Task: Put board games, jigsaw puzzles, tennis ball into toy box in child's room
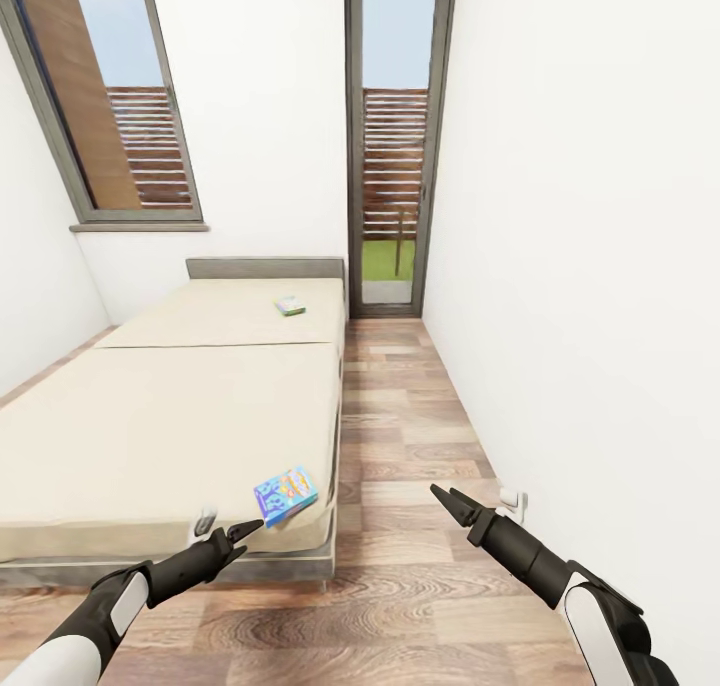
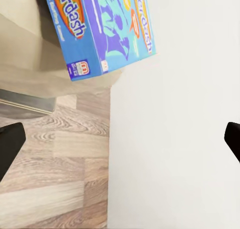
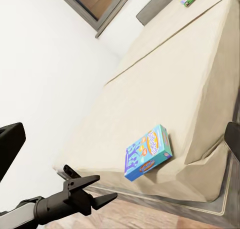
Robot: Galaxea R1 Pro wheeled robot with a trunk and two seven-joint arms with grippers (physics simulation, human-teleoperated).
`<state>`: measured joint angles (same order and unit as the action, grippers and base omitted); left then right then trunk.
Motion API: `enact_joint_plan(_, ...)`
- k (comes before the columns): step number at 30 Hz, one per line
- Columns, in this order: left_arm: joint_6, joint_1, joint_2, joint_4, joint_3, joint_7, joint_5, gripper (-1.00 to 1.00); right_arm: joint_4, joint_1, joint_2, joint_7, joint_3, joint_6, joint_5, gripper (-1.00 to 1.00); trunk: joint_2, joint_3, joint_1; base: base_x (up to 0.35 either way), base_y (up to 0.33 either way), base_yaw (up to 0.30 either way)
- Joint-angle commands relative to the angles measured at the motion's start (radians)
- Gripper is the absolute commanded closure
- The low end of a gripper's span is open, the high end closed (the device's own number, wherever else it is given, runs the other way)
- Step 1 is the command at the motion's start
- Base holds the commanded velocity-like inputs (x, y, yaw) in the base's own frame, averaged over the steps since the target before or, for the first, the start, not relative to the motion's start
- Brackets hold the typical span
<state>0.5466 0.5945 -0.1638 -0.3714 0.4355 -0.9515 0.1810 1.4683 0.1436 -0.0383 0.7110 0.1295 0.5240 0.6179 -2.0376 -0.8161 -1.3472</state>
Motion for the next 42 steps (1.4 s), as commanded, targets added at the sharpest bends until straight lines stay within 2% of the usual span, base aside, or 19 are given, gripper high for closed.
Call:
enact_joint_plan(1, 0.008, 0.001, 0.0, 0.0, 0.003, -0.002, 0.002, -1.0, 0.0, 0.001, 0.0, 0.001, 0.001, 0.008, 0.007, -1.0, 0.0, -0.001, 0.0, 0.0, -0.192, 0.0)
enact_joint_plan(24, 0.006, 0.001, 0.0, 0.0, 0.003, 0.0, 0.002, -1.0, 0.0, 0.001, 0.0, 0.001, 0.001, 0.007, 0.006, -1.0, 0.0, -0.001, 0.0, 0.0, -0.032, 0.0)
enact_joint_plan(42, 0.006, 0.001, 0.0, 0.0, 0.003, 0.002, 0.002, -1.0, 0.0, 0.001, 0.0, 0.001, 0.001, 0.007, 0.004, -1.0, 0.0, -0.001, 0.0, 0.0, -0.105, 0.0)
